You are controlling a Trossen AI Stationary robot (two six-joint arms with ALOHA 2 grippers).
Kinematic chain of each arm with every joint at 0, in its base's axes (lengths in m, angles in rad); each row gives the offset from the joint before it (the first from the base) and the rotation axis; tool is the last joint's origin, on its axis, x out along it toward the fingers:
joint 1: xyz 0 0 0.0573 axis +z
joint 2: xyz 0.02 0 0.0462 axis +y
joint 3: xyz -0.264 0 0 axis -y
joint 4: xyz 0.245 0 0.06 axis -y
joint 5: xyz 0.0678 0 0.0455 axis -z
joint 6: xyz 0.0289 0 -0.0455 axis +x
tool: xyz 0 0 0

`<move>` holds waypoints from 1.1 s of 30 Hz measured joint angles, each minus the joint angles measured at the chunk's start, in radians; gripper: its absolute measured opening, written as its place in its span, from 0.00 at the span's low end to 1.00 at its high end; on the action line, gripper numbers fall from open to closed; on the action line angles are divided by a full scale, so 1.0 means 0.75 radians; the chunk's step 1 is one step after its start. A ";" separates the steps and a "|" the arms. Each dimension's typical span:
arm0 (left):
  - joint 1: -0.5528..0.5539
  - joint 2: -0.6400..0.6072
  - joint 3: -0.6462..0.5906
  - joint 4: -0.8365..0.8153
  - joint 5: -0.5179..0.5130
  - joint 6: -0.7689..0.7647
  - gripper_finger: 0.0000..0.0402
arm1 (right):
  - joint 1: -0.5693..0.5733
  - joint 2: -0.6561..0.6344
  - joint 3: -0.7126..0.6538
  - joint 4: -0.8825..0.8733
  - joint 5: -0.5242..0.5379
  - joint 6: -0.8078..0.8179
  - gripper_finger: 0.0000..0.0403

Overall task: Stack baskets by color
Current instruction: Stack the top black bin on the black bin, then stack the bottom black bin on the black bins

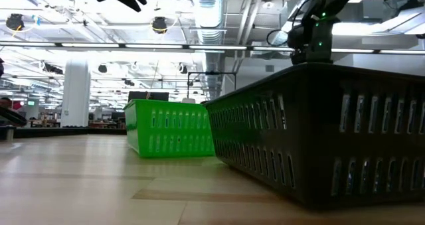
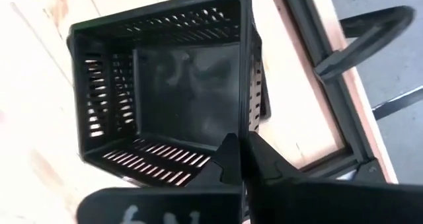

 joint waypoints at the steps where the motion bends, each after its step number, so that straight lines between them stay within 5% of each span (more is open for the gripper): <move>1: 0.003 0.000 0.000 0.000 0.000 0.001 0.34 | 0.001 0.013 0.000 0.003 0.000 -0.002 0.02; 19: 0.041 0.000 0.000 0.000 0.001 0.005 0.34 | 0.002 0.036 0.001 0.024 -0.011 -0.106 0.12; 33: 0.041 0.000 0.000 0.030 0.030 0.016 0.34 | 0.003 0.036 0.066 -0.009 -0.005 0.033 0.57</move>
